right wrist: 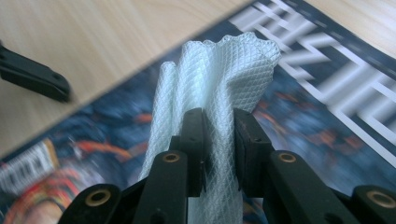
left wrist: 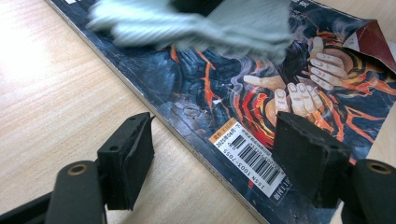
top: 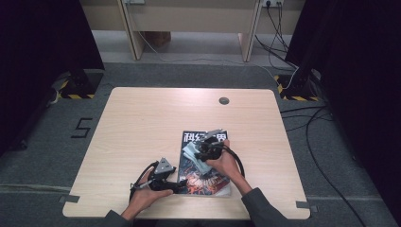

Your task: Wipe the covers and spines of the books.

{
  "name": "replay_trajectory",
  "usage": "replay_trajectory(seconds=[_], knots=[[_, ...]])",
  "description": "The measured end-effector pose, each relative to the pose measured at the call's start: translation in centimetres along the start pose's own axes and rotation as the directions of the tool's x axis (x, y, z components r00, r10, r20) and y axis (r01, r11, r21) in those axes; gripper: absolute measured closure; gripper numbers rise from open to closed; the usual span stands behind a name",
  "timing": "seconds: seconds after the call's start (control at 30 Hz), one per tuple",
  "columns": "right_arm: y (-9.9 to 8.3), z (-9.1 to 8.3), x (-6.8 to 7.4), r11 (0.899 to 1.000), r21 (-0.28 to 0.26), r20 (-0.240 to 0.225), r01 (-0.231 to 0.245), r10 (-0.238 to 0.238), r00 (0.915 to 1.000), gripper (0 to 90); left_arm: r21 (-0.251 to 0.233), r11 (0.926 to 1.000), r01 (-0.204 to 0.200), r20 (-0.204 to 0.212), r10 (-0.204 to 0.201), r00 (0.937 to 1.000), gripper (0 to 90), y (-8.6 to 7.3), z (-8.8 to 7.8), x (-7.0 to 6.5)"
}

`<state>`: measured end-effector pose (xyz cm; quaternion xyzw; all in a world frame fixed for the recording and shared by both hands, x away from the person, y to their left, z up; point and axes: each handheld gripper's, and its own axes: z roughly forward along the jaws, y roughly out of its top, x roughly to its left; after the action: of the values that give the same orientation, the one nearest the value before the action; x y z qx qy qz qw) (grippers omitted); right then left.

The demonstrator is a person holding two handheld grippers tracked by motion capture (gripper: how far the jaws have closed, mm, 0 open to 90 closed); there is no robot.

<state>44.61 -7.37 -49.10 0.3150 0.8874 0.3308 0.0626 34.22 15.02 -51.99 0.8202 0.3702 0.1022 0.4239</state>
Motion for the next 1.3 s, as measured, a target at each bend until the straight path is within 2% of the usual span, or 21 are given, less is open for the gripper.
replay_trajectory(seconds=[0.07, 0.13, 0.2, 0.3, 0.47, 0.53, 0.57, 0.63, 0.83, 0.9, 1.03, 1.07, 1.13, 1.2, 1.3], knots=[[-1.5, -1.4, -1.7, 0.999, -0.003, 0.011, -0.042, 0.042, 0.9991, 76.3, 0.001, 1.0000, -0.002, 0.000, 0.002, 1.0000, 28.3, 0.0, 0.0, 0.0], [-2.0, -2.0, -2.2, 0.999, -0.001, 0.022, -0.052, 0.052, 0.9984, 76.2, 0.001, 1.0000, -0.002, 0.000, 0.002, 1.0000, 28.3, 0.0, 0.0, 0.0], [-3.4, -3.3, -3.5, 0.995, -0.012, 0.041, -0.097, 0.097, 0.9944, 76.2, 0.000, 1.0000, 0.000, 0.000, 0.000, 1.0000, 28.3, 0.0, 0.0, 0.0], [-4.4, -4.3, -4.3, 0.993, -0.015, 0.057, -0.115, 0.116, 0.9916, 76.3, 0.000, 1.0000, 0.000, 0.000, 0.000, 1.0000, 28.3, 0.0, 0.0, 0.0], [-5.0, -4.9, -4.7, 0.992, -0.016, 0.068, -0.129, 0.130, 0.9892, 76.4, 0.000, 1.0000, 0.000, 0.000, 0.000, 1.0000, 28.2, 0.0, 0.0, 0.0], [-4.9, -4.9, -4.5, 0.991, -0.011, 0.075, -0.134, 0.134, 0.9881, 76.5, -0.001, 1.0000, 0.000, 0.000, 0.000, 1.0000, 28.2, 0.0, 0.0, 0.0], [-4.8, -4.8, -4.4, 0.993, -0.009, 0.083, -0.121, 0.121, 0.9892, 76.6, -0.002, 1.0000, 0.001, 0.001, -0.001, 1.0000, 28.2, 0.0, 0.0, 0.0], [-4.4, -4.4, -3.9, 0.993, -0.005, 0.075, -0.115, 0.115, 0.9905, 76.7, -0.002, 1.0000, 0.000, 0.002, 0.000, 1.0000, 28.1, 0.0, 0.0, 0.0], [-1.6, -1.7, -1.0, 0.999, 0.010, 0.050, -0.034, 0.033, 0.9982, 76.7, -0.002, 1.0000, -0.007, 0.004, 0.007, 1.0000, 28.1, 0.0, 0.0, 0.1], [-1.1, -1.2, -0.5, 1.000, 0.013, 0.050, -0.023, 0.023, 0.9985, 76.7, -0.003, 1.0000, -0.006, 0.004, 0.006, 1.0000, 28.1, -0.1, 0.0, 0.1], [0.8, 0.8, 1.6, 1.000, 0.003, 0.006, 0.013, -0.013, 0.9999, 76.6, -0.001, 1.0000, -0.002, 0.001, 0.002, 1.0000, 28.2, -0.2, -0.2, 0.0], [0.8, 0.8, 1.6, 1.000, 0.003, 0.006, 0.013, -0.013, 0.9999, 76.6, -0.001, 1.0000, -0.002, 0.001, 0.002, 1.0000, 28.2, -0.2, -0.2, 0.0], [1.3, 1.2, 2.5, 0.999, 0.013, 0.015, 0.046, -0.047, 0.9988, 76.6, 0.007, 0.9999, -0.008, 0.007, 0.008, 0.9999, 28.1, -0.4, -0.5, -0.1], [1.2, 1.2, 2.6, 0.998, 0.011, 0.019, 0.054, -0.054, 0.9984, 76.5, 0.006, 1.0000, -0.003, 0.005, 0.003, 1.0000, 28.1, -0.4, -0.6, -0.1], [0.9, 0.9, 2.1, 0.999, 0.009, 0.002, 0.038, -0.038, 0.9993, 76.1, 0.010, 0.9999, -0.004, 0.003, 0.004, 1.0000, 28.1, -0.8, -1.0, -0.3]])
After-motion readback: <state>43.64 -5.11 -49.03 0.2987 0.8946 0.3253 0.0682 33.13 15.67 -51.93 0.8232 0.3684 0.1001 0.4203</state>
